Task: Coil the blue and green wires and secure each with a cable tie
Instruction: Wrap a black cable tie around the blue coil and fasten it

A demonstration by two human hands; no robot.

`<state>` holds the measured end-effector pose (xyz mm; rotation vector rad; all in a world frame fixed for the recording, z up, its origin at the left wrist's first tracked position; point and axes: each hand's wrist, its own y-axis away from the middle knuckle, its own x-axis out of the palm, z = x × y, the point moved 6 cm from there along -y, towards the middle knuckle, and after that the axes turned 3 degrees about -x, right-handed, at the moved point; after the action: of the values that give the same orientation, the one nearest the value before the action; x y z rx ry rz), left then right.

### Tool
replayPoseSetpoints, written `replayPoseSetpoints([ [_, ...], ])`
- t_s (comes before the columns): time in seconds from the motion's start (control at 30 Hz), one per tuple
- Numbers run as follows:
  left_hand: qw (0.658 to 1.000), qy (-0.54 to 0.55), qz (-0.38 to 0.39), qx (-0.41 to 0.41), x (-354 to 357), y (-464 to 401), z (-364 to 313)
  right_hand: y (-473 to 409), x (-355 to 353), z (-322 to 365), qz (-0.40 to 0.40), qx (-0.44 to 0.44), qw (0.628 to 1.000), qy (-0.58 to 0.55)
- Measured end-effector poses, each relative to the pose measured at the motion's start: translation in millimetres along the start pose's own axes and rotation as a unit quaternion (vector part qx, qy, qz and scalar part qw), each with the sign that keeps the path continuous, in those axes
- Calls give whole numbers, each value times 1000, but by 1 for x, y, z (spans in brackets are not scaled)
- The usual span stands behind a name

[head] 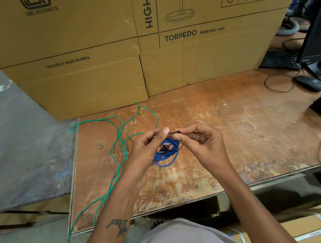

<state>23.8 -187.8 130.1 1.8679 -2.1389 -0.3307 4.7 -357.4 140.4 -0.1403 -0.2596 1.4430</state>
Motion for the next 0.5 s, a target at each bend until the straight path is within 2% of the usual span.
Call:
replayPoseSetpoints([
  [0.33,998,26,35,-42,-3,-1,6,-1,-2,-1,19,-22,999,32],
  [0.5,1000,18,-3,-2,4,0,0,-1,-2,-1,5,-24,998,63],
])
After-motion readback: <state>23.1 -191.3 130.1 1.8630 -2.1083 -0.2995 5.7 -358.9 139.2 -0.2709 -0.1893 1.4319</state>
